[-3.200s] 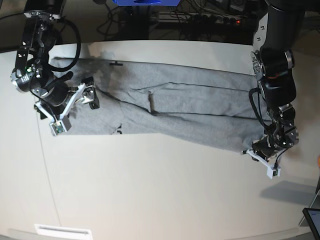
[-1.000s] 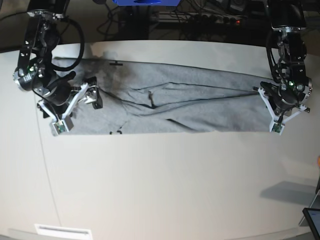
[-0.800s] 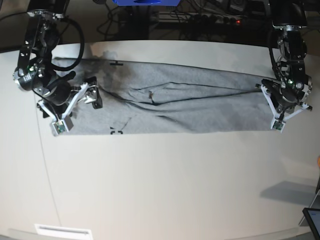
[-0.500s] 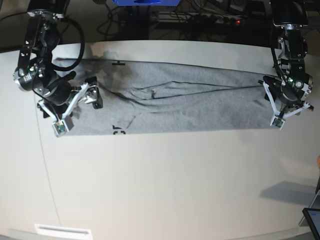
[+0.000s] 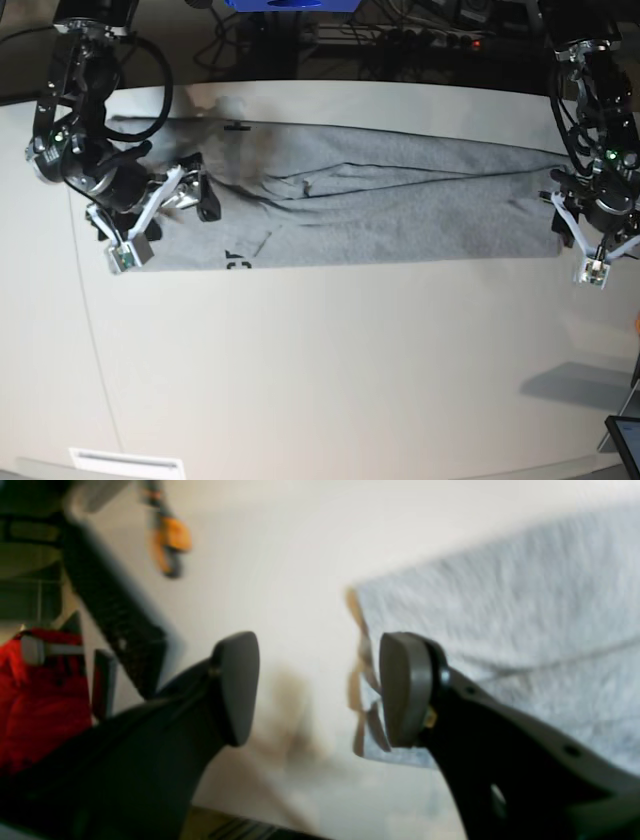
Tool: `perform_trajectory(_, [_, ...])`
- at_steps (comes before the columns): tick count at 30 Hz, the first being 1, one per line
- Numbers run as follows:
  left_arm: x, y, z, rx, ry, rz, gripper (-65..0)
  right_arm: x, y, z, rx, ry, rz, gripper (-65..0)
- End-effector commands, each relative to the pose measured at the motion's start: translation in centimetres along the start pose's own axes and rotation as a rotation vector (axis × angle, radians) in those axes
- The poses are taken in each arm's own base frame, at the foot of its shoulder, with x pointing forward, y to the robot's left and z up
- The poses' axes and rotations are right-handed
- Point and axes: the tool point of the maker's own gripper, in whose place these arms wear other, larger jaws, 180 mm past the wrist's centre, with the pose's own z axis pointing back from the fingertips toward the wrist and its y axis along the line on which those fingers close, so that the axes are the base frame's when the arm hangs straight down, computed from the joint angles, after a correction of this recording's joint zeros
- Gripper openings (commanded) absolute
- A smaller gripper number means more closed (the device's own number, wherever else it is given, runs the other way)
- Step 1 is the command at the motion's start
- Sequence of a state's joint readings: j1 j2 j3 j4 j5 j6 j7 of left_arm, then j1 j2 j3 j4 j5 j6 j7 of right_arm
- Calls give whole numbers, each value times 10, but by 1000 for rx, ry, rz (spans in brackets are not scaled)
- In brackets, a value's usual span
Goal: Fold the T-shirt properly
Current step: 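Pull the held shirt ends apart with both grippers to straighten it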
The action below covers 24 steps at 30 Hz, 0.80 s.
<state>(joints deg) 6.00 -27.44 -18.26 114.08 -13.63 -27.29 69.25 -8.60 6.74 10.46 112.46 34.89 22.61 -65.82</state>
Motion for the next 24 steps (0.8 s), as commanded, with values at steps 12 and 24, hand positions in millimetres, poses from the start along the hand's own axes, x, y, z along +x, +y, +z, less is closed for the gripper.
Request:
perform_trajectory(12, [-9,3,9,-32,-40,86,-277,34,27,7,131,-93,120,-70])
perform_trajectory(24, [-31,-53,9,-92,-236,46,-280,-2,38,-7,-14,-197,151,-68])
